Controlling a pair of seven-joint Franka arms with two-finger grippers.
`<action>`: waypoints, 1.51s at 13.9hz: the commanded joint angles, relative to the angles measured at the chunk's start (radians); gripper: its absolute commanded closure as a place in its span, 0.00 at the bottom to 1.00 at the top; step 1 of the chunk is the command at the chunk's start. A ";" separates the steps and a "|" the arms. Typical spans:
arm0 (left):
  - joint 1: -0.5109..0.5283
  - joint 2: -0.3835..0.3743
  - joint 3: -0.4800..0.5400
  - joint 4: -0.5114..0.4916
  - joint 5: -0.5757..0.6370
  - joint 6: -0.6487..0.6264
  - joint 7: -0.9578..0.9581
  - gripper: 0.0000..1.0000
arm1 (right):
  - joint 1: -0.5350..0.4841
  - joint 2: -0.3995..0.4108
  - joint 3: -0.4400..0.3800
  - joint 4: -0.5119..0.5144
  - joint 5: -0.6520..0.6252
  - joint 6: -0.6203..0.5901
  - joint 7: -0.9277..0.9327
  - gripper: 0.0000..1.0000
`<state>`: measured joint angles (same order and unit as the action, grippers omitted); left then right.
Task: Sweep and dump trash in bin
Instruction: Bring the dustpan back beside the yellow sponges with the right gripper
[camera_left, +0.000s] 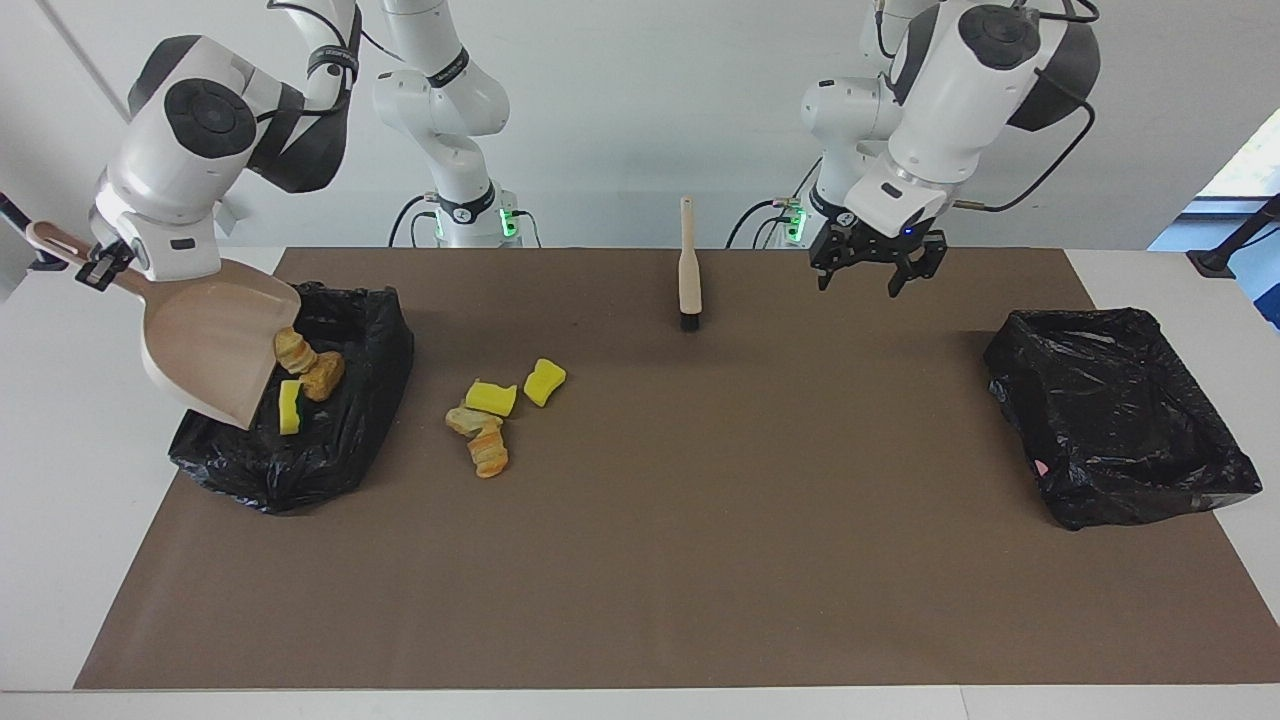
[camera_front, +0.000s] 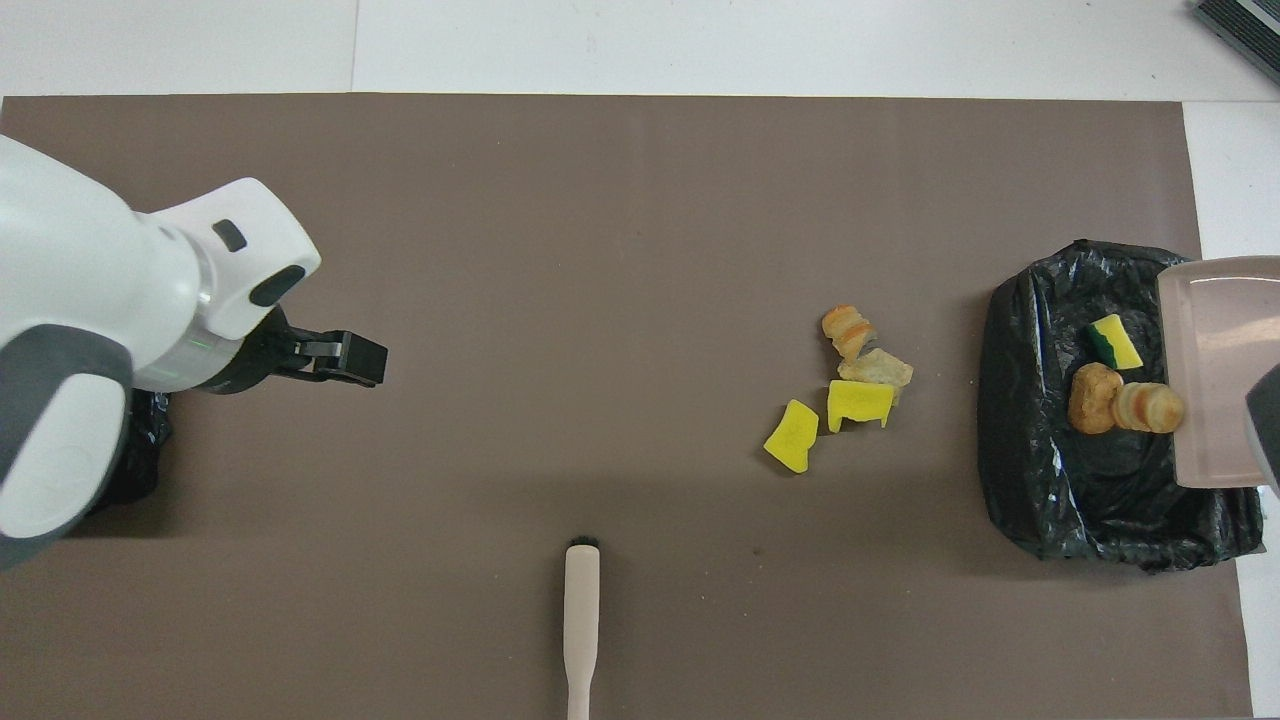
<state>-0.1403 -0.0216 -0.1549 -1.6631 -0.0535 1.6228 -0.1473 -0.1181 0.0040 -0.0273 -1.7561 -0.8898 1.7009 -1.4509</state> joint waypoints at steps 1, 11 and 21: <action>-0.024 0.020 0.095 0.121 0.047 -0.102 0.061 0.00 | 0.018 -0.032 0.015 0.052 0.024 -0.099 0.039 1.00; -0.013 0.006 0.166 0.255 0.050 -0.251 0.218 0.00 | 0.040 -0.032 0.255 0.098 0.422 -0.285 0.720 1.00; 0.073 0.003 0.092 0.247 0.043 -0.230 0.218 0.00 | 0.364 0.202 0.265 0.199 0.820 -0.225 1.651 1.00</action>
<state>-0.0956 -0.0230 -0.0218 -1.4330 -0.0254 1.4000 0.0615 0.2503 0.1700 0.2430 -1.6305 -0.1468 1.4688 0.1242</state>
